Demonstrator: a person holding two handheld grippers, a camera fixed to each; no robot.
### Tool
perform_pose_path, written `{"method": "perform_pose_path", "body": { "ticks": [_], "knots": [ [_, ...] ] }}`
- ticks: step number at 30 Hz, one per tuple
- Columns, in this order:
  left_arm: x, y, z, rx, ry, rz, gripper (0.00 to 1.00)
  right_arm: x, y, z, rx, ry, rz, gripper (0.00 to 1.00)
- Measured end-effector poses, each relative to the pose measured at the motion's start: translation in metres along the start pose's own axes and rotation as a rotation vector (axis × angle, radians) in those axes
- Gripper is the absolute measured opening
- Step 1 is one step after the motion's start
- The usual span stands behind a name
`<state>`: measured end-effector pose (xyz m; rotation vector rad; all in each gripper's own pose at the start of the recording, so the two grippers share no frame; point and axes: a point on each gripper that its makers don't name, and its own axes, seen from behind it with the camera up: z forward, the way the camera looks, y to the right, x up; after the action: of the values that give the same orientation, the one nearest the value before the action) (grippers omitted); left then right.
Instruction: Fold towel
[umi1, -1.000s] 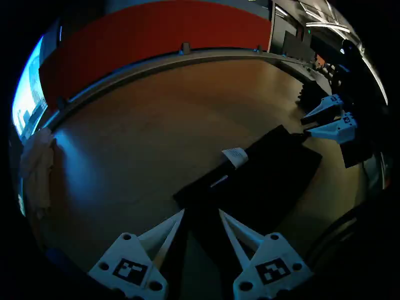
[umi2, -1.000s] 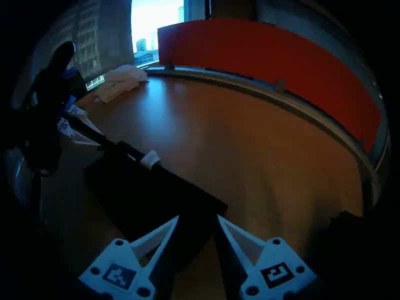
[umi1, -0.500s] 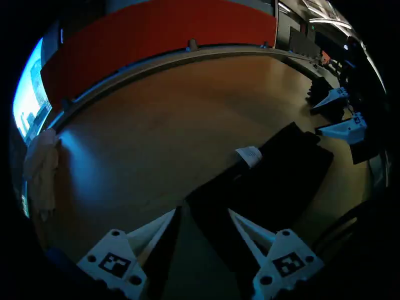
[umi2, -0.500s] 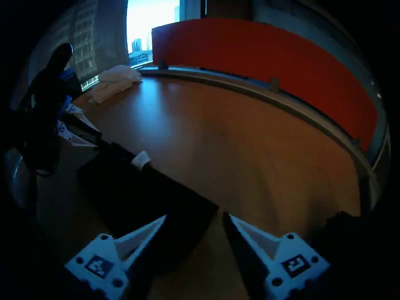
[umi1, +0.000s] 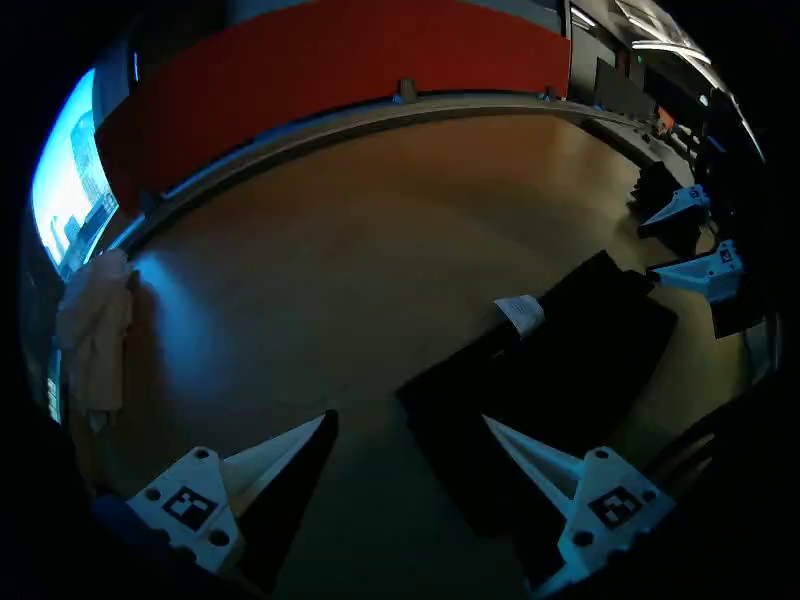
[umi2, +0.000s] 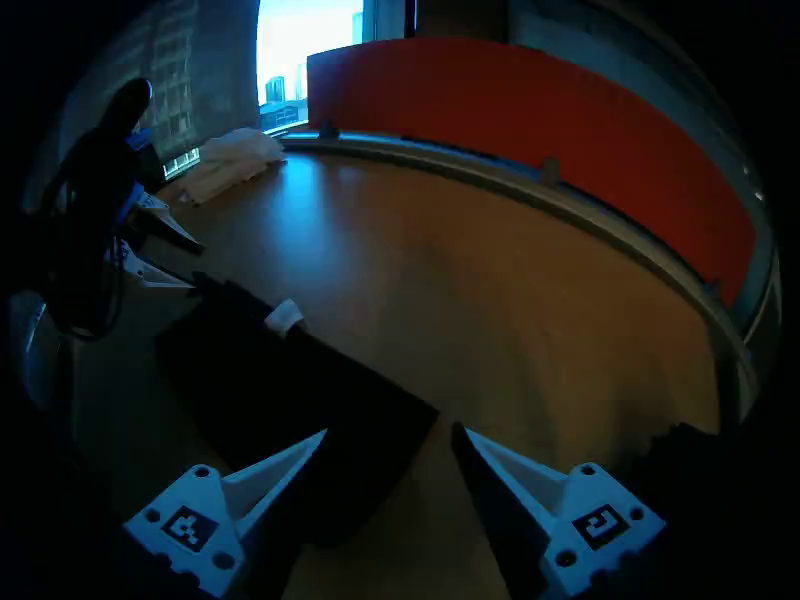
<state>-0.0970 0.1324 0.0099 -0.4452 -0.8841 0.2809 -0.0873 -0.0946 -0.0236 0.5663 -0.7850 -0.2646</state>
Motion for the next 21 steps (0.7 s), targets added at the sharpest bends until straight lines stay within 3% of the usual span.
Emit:
{"method": "perform_pose_path", "body": {
  "ticks": [11,21],
  "knots": [
    [-0.025,-0.010,-0.036,0.030,0.017,-0.088,0.95,-0.006,0.000,-0.002,-0.001,-0.004,-0.001,0.86],
    [-0.054,-0.006,-0.065,0.051,0.030,-0.182,0.95,-0.008,0.001,-0.009,-0.010,-0.001,0.002,0.86]
  ]
}}
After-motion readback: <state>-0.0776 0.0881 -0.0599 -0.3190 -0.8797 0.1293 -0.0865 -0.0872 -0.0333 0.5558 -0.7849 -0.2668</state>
